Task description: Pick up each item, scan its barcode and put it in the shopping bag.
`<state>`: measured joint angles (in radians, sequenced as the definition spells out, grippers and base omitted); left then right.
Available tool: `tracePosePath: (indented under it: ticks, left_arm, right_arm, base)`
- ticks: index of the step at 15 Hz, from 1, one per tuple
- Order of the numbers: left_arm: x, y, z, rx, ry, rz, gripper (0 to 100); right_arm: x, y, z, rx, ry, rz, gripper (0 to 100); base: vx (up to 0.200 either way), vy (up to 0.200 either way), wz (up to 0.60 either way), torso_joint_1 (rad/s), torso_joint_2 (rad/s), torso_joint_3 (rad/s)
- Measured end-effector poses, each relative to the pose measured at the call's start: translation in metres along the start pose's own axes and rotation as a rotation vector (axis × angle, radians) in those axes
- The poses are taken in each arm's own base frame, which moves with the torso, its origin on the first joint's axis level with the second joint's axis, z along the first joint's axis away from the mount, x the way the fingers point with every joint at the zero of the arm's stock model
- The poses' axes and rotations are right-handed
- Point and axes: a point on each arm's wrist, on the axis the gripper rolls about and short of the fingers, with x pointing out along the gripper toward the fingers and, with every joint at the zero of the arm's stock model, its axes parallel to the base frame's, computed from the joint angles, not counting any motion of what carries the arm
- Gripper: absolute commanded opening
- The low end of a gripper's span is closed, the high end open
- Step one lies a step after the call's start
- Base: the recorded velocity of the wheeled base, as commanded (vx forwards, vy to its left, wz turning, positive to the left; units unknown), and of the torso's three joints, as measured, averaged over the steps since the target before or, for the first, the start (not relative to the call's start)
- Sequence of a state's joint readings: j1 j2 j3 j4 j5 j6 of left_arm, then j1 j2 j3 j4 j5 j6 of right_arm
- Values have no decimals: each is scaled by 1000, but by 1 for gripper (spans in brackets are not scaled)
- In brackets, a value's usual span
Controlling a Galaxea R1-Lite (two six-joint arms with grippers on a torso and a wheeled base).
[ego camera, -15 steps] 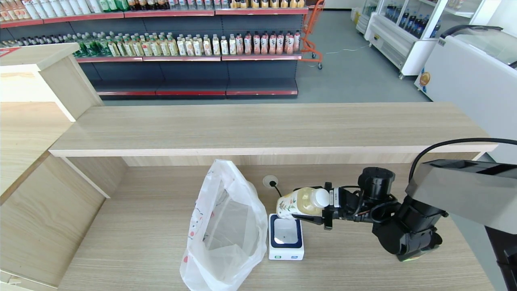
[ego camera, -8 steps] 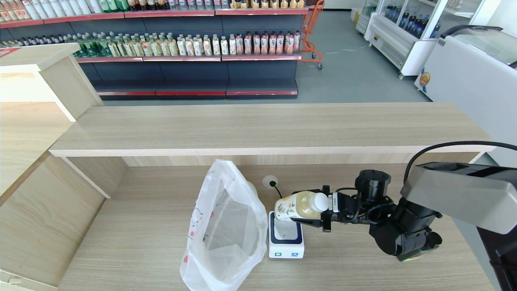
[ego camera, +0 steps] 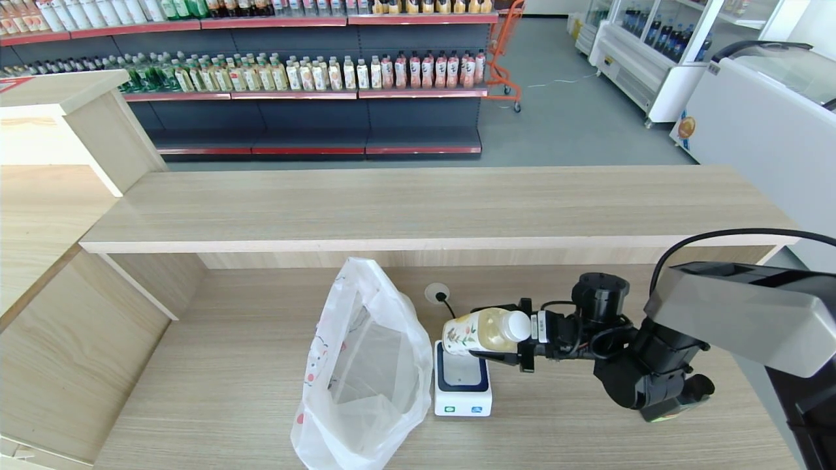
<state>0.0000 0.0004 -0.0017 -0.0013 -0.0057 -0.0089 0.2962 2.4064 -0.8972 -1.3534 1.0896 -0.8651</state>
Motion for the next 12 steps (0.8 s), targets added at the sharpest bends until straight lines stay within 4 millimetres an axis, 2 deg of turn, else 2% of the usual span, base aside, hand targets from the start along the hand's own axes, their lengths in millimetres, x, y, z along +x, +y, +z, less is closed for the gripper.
tracePosePath:
  ticks: [7, 9, 12]
  left_arm:
    - [0, 0, 0, 0, 0, 0, 100]
    - [0, 0, 0, 0, 0, 0, 100]
    - [0, 0, 0, 0, 0, 0, 100]
  right_arm:
    - [1, -3, 0, 15, 3, -8, 0]
    - [-8, -4, 8, 126, 23, -25, 0]
    - [-39, -21, 41, 405, 74, -157, 0]
  base:
    - [0, 0, 0, 0, 0, 0]
    - [0, 0, 0, 0, 0, 0]
    - [0, 0, 0, 0, 0, 0]
